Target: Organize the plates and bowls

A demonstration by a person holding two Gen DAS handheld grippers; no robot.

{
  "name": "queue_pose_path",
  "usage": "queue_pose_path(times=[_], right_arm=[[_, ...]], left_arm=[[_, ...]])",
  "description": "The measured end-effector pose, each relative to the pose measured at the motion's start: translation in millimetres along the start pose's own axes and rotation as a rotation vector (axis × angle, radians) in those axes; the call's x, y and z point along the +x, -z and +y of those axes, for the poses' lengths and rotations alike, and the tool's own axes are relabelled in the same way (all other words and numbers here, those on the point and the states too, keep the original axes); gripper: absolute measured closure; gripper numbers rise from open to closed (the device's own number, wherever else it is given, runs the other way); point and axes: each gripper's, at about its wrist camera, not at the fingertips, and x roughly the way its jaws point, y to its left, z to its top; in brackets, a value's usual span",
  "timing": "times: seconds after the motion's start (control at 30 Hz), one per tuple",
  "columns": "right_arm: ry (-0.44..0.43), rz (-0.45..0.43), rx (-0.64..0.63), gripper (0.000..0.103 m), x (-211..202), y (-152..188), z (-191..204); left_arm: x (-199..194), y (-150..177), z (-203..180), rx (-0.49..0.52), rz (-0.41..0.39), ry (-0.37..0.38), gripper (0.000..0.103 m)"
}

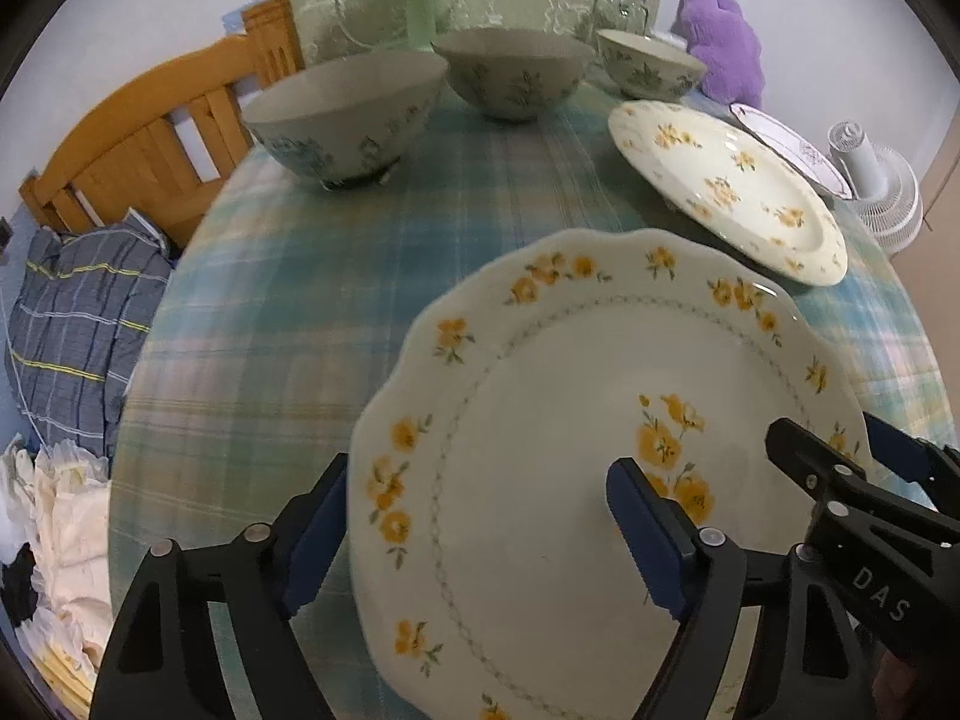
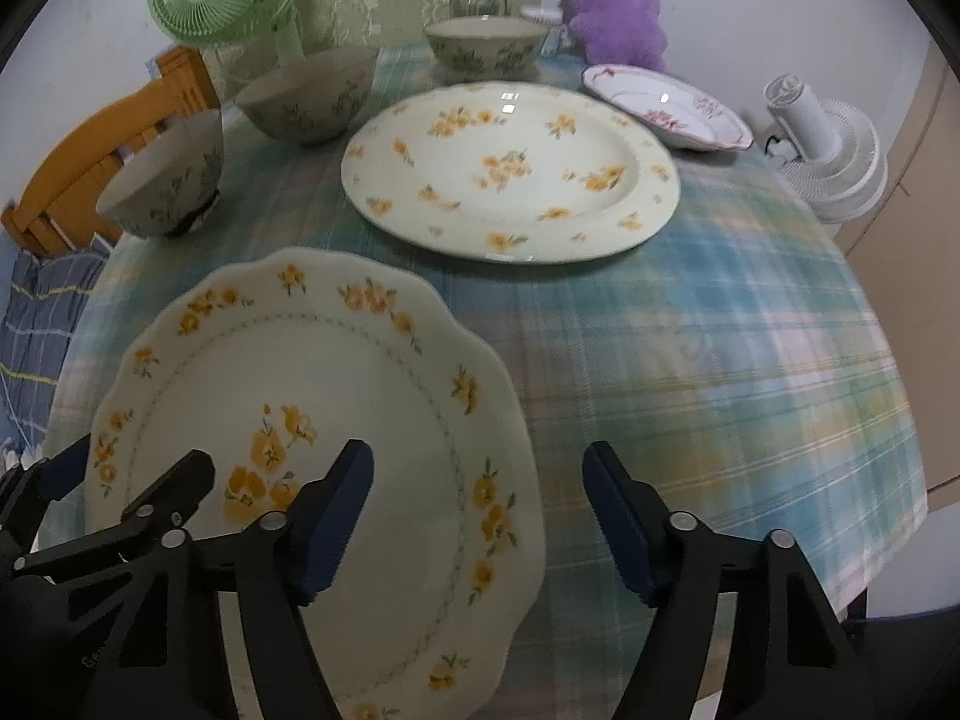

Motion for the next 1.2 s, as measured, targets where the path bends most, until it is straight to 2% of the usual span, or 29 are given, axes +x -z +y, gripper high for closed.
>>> queue_pose_path(times=[0.13, 0.67, 0.97, 1.2], right_arm=[[-0.016, 0.038, 0.003, 0.036, 9.9, -2.8, 1.0], [0.001, 0.085, 0.000, 0.038, 14.8, -14.2, 10.9], [0.030, 0.080, 0.048, 0.038, 0.4, -14.3, -10.6], [0.016, 0.031, 0.034, 0.038, -16.0, -20.5, -32.0]], left_arm=[[5.5, -3.6, 1.0, 0.001, 0.017, 0.014, 0.020], [12.3, -17.2, 4.4, 0.007, 0.072, 0.093, 0.027], [-8.3, -21.9, -22.5, 0.060, 0.028, 0.117, 0.027], [-20.2, -27.5, -51.2, 0.039, -0.004, 0.102, 0.027]])
